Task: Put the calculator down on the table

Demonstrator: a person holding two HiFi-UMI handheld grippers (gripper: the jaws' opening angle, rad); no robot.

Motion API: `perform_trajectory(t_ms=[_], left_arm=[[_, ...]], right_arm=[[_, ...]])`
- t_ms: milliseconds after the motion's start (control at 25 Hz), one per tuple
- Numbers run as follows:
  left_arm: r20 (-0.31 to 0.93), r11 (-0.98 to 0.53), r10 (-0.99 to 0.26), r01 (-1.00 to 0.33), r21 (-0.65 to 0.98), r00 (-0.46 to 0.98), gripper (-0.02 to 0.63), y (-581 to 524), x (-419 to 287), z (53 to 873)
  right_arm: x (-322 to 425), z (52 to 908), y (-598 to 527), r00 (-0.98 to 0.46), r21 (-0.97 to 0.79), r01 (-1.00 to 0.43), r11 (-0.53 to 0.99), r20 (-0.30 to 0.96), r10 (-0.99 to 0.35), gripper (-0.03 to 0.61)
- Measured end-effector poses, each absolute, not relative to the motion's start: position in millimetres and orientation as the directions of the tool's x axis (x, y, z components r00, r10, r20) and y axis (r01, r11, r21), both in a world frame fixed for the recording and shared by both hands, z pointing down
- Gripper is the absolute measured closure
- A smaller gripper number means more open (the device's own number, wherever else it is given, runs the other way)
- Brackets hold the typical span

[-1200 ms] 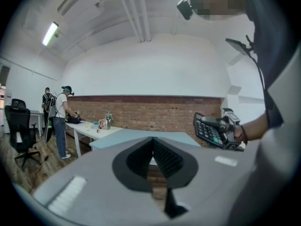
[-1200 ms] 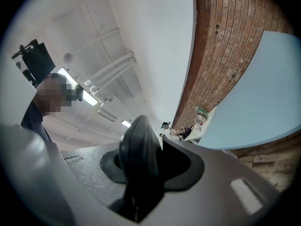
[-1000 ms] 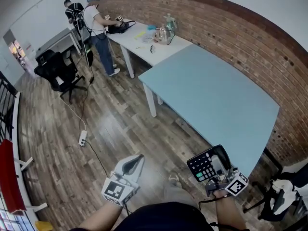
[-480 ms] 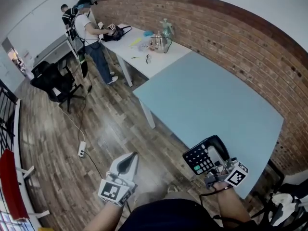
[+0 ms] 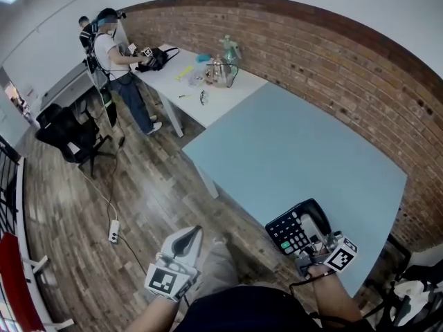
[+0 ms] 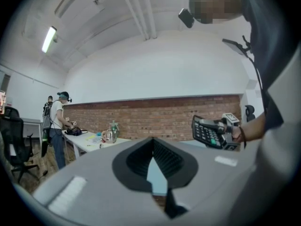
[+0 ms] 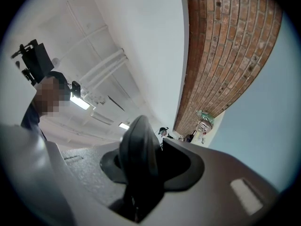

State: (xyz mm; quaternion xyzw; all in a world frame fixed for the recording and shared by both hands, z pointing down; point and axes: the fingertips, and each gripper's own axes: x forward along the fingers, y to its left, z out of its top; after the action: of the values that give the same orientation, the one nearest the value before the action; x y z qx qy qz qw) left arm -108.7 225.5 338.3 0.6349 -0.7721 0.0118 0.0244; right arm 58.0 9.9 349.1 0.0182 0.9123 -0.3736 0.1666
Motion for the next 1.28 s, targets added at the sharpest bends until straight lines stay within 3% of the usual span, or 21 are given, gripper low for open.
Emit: perform_trajectory(t_ms=[680,1280], left_arm=[[0.075,-0.147,-0.986,-0.989,0.028,0.149,0.611,53.1,-212.6,363.1],[0.094,-0.539,-0.835,-0.841,0.049,0.541,0.611,-94.1,-260.8,362.0]], right_arm=[[11.2,347.7,-84.2,-0.887,-0.667,-0.095,0.739,-0.281,-0.367,0.446],[-25.2,345.3,-142.3,-0.709,-0.685,-0.367,0.63,-0.232,-0.666,0.446]])
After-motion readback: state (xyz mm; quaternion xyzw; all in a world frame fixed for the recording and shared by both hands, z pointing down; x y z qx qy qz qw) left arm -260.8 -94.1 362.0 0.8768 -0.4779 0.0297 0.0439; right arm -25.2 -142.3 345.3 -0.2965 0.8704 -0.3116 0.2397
